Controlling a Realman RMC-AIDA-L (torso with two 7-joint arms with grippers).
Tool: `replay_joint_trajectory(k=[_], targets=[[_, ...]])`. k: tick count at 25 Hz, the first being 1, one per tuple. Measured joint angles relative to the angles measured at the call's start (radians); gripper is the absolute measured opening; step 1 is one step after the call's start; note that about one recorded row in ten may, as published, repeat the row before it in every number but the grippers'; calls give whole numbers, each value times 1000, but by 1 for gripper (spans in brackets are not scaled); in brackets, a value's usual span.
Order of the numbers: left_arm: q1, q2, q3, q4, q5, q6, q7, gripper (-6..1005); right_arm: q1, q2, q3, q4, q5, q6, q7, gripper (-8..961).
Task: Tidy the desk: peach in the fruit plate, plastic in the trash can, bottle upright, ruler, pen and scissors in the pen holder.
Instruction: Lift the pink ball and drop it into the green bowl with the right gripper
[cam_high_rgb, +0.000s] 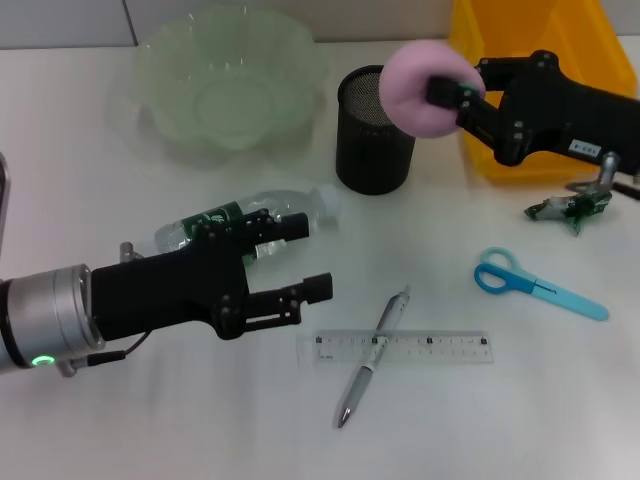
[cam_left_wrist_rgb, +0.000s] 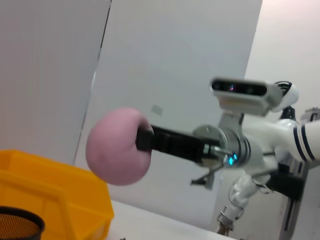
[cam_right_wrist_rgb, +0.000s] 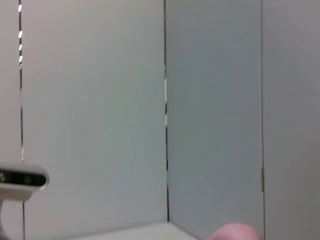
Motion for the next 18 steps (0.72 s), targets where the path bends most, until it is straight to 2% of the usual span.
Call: replay_joint_trajectory(k=[1, 5, 6, 11, 18], targets=[[4, -1, 0, -1, -9, 1, 6, 770, 0, 0, 1, 78, 50, 4, -50, 104], [14, -1, 0, -11, -34, 0, 26, 770, -1, 1, 1, 175, 110, 10, -126, 104], [27, -1, -1, -30, -82, -7, 62, 770, 0, 2, 2, 224, 127, 14, -169, 104], [55, -1, 0, -73, -158, -36, 168, 770, 8, 8, 2, 279, 131, 63, -222, 104], [53, -1, 8, -89, -158, -56, 191, 770, 13, 9, 2, 307, 151, 70, -249, 111]])
